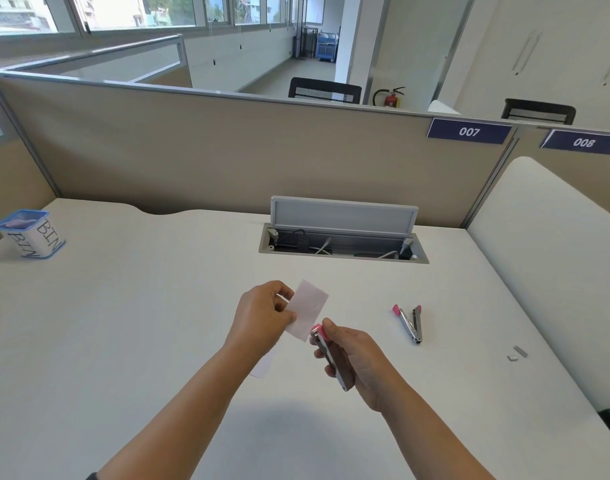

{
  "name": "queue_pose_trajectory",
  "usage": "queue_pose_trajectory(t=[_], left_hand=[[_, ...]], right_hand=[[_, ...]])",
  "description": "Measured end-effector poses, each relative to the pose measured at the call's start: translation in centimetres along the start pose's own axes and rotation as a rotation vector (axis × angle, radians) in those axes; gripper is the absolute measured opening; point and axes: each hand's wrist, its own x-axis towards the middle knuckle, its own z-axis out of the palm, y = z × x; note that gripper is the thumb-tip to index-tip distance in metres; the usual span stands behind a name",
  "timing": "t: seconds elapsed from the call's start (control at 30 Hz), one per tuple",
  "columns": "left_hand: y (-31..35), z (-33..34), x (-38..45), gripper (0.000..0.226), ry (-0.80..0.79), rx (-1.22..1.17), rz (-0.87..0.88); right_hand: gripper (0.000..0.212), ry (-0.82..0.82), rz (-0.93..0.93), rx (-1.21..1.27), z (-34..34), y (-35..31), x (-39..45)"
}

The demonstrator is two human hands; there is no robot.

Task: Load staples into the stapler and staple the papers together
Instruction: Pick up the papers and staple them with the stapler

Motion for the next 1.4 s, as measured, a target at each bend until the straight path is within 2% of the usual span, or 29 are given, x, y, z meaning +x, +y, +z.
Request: queue_pose_trajectory(t=[0.37, 0.67, 0.8, 0.93, 1.03, 1.2, 1.27, 1.33, 1.37, 1.4], left_hand=[[0.1, 0.4, -0.2, 0.019, -0.096, -0.01, -0.019], [-0.3, 0.3, 0.2, 0.015, -0.07, -0.051, -0.024], [-0.5, 0.3, 0.2, 0.017, -0.074, -0.09, -0.014], [-0.6, 0.3, 0.4, 0.02, -0.079, -0.151, -0.039], [-0.6, 0.2, 0.5, 0.023, -0.061, -0.189, -0.079], [-0.4, -0.1, 0.5, 0.022, -0.074, -0.306, -0.122], [-0.3, -0.2, 0.3, 0.021, -0.115, -0.366, -0.144], [-0.1, -0.4, 0.2, 0.019, -0.181, -0.45, -0.177], [0.0, -0.4, 0.1, 0.019, -0.219, -0.495, -0.197], [0.2, -0.5, -0.1, 0.019, -0.253, -0.539, -0.218]], right_hand=[[0.033, -0.003, -0.021, -0.067, 0.7, -0.1, 0.3], [0.03, 0.123, -0.08, -0.178, 1.4, -0.2, 0.6], [0.028, 0.176, -0.11, -0.137, 1.7, 0.0, 0.6], [0.033, 0.146, -0.088, -0.145, 1.3, -0.3, 0.5], [0.039, 0.094, -0.005, -0.053, 0.5, -0.6, 0.4], [0.051, 0.132, 0.036, 0.13, -1.3, 0.1, 0.7], [0.037, 0.166, 0.015, 0.172, -1.8, 0.2, 0.7], [0.009, 0.224, -0.063, 0.134, -2.2, 0.1, 0.7], [0.01, 0.256, -0.116, 0.087, -2.3, 0.1, 0.5], [0.022, 0.287, -0.172, 0.033, -2.5, -0.1, 0.4]])
